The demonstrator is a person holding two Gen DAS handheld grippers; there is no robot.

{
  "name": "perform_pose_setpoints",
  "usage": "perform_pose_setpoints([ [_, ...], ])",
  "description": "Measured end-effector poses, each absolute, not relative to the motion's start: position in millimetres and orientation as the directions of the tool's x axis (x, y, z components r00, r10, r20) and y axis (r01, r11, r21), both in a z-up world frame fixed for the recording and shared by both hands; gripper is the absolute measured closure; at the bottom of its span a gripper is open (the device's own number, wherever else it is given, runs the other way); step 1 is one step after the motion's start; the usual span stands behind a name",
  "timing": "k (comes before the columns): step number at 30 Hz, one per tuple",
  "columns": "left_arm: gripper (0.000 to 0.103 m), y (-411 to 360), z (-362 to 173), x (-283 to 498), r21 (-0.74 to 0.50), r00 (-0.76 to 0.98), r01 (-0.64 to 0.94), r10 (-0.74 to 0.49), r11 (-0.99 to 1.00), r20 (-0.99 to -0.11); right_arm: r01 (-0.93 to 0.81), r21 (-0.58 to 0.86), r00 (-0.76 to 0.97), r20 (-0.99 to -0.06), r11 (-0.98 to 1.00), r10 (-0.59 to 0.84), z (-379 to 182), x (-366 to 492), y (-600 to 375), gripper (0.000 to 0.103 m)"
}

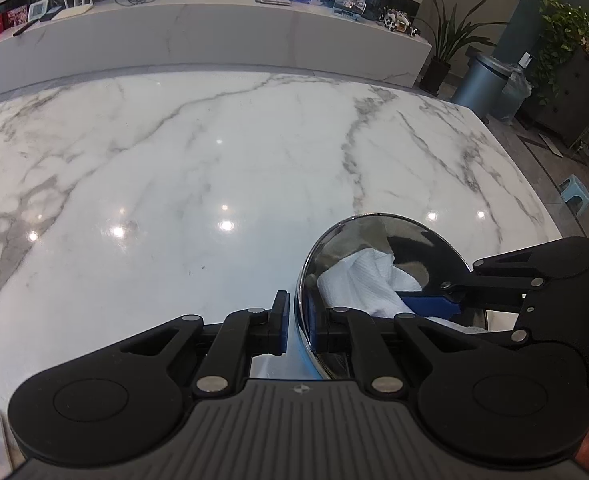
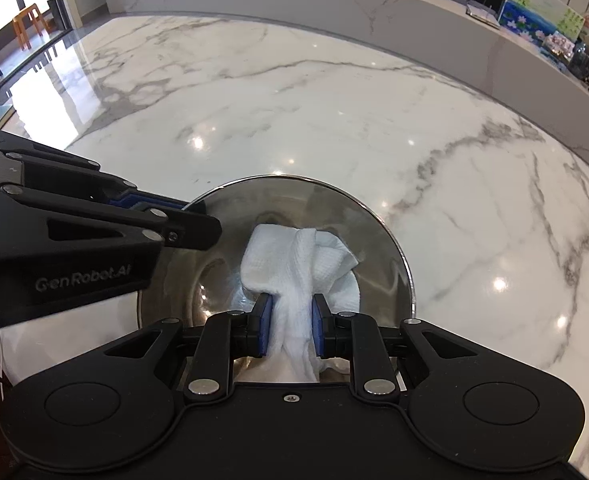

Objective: Clean bowl
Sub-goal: 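Tilt the bowl upright with the left tool while the right tool wipes the bowl bottom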

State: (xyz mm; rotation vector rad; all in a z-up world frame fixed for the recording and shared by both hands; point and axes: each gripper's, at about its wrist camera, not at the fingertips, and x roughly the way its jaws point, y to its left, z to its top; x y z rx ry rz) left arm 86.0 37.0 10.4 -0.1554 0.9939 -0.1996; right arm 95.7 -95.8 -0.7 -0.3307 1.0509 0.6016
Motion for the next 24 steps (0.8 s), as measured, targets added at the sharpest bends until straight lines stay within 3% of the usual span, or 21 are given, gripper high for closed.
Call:
perform_pose_setpoints([
  [8, 0.095, 37, 11, 85, -0.223, 0.531, 0.1, -0.241, 0.97, -0.812, -0.619, 0.055, 0.348, -0.875, 0.783, 0.336, -1, 92, -92, 0.081],
  [17, 0.095, 36, 12, 83, -0.206, 0.538, 0.092, -0.223, 0.974, -0.813, -0.648, 0.254, 0.212, -0.846, 0.718, 0.49, 3, 89, -87, 0.081],
  [24, 0.095, 34, 12, 84, -0.188, 0.539, 0.099, -0.212, 0.977, -0.815, -0.655, 0.238, 0.21, -0.855, 0.717, 0.475, 2, 86, -83, 0.081],
])
